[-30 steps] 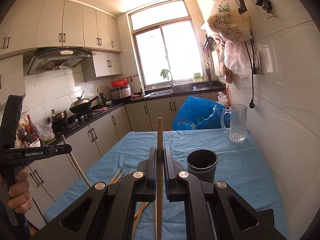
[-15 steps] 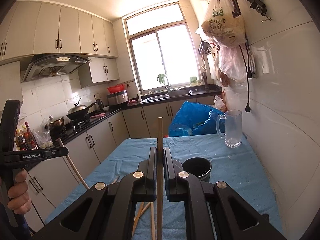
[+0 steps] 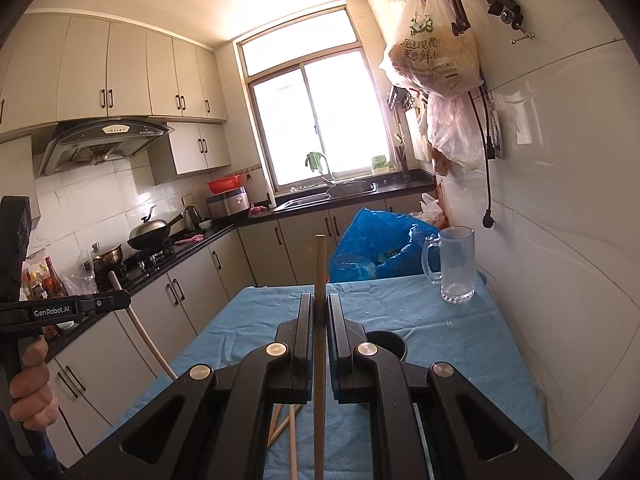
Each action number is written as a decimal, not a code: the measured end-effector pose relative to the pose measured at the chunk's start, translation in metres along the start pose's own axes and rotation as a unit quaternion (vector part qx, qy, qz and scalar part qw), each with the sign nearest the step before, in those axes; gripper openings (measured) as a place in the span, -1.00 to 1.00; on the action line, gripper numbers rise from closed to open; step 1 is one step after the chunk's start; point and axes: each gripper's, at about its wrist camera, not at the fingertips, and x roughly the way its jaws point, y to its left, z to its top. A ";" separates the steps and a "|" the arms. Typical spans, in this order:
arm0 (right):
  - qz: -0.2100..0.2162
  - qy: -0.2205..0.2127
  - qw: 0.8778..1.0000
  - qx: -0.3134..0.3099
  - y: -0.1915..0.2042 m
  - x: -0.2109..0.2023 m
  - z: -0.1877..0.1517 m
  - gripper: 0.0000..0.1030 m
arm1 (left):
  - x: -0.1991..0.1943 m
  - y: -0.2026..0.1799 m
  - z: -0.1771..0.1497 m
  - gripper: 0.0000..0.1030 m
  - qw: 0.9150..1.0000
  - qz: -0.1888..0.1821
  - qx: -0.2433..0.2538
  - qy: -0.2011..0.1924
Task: Organize utensils
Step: 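Lower the chopsticks into the black cup and open both grippers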
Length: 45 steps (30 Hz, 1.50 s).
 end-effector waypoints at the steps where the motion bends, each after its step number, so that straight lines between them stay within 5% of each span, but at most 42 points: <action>1: -0.002 -0.001 1.000 0.000 -0.002 0.001 0.003 -0.87 | 0.000 -0.002 0.003 -0.86 1.000 -0.001 0.002 0.000; 24: -0.067 -0.064 0.996 0.007 -0.036 0.066 0.090 -0.87 | 0.043 -0.084 0.102 -0.86 0.997 -0.073 0.022 -0.033; 38: -0.079 0.025 0.995 0.051 -0.087 0.144 0.053 -0.87 | 0.151 -0.102 0.084 -0.86 0.995 -0.089 -0.001 0.052; 45: -0.064 0.061 0.993 0.075 -0.102 0.151 0.044 -0.84 | 0.173 -0.098 0.072 -0.86 0.993 -0.084 -0.004 0.082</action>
